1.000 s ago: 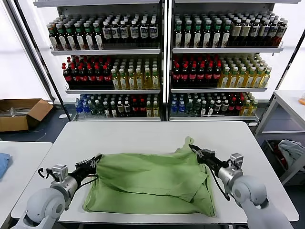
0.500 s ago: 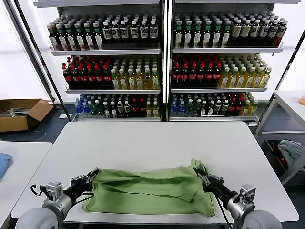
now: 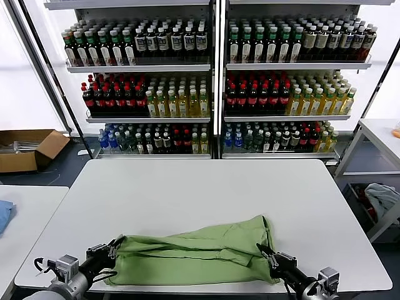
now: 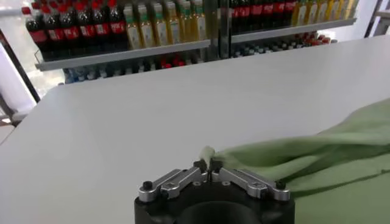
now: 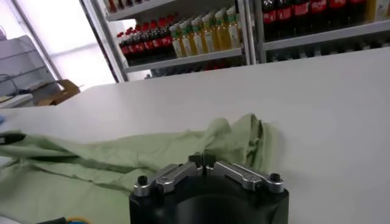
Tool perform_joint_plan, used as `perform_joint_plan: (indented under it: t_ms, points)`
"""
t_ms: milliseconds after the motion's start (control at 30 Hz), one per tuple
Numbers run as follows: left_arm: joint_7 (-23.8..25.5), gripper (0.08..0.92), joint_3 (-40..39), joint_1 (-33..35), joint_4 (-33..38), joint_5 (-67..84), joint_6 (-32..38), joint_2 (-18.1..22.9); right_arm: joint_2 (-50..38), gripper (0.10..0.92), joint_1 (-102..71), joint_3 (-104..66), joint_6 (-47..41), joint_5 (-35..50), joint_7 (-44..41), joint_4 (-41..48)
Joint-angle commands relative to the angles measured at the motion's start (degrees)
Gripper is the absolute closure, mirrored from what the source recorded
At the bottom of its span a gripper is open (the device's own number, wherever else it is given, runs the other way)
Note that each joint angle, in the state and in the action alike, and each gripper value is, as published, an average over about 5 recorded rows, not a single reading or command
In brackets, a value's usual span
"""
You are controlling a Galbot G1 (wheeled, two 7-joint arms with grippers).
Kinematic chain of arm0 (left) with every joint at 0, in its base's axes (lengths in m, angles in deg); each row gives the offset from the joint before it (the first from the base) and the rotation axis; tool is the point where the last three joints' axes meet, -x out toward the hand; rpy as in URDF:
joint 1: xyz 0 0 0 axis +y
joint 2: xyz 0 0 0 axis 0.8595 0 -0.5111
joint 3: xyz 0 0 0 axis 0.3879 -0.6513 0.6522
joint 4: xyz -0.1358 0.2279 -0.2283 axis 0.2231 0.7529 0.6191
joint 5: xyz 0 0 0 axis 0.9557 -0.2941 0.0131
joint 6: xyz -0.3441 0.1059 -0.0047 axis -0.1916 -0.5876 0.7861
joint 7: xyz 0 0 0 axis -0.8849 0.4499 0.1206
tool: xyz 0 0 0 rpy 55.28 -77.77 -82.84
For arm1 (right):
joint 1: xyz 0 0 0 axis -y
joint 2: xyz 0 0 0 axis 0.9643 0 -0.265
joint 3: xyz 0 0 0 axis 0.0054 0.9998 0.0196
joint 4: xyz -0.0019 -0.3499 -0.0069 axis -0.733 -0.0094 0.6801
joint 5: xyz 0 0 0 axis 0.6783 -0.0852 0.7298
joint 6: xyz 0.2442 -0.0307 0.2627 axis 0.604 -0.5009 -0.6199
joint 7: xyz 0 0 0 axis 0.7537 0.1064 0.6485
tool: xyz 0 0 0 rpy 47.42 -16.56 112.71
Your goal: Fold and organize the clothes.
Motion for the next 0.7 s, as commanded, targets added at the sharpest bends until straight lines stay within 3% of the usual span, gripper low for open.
perform_joint_plan:
  t_ms: [33,167,433,700]
  points:
    - [0.0,0.904,2.3,4.8,2.9,-3.5,2.3,0.7,-0.2,0.913,-1.4,-0.5,-0.1,-0.9,0.2,0.0]
    - [-1.9,0.832,2.7,4.8,4.5,-3.4,2.1,1.2,-0.3,0.846,-0.4,-1.0,0.7,-0.8,0.2,0.1]
    - [-5.9,0.598,3.6,5.9,7.0,-1.7,-0.1,2.1,-0.8,0.612,1.0,-3.3,2.3,0.0,0.5,0.3]
    - [-19.2,0.373,-1.2,5.8,7.7,6.8,-2.9,6.4,-0.3,0.386,0.3,-5.4,4.0,0.8,0.3,0.7]
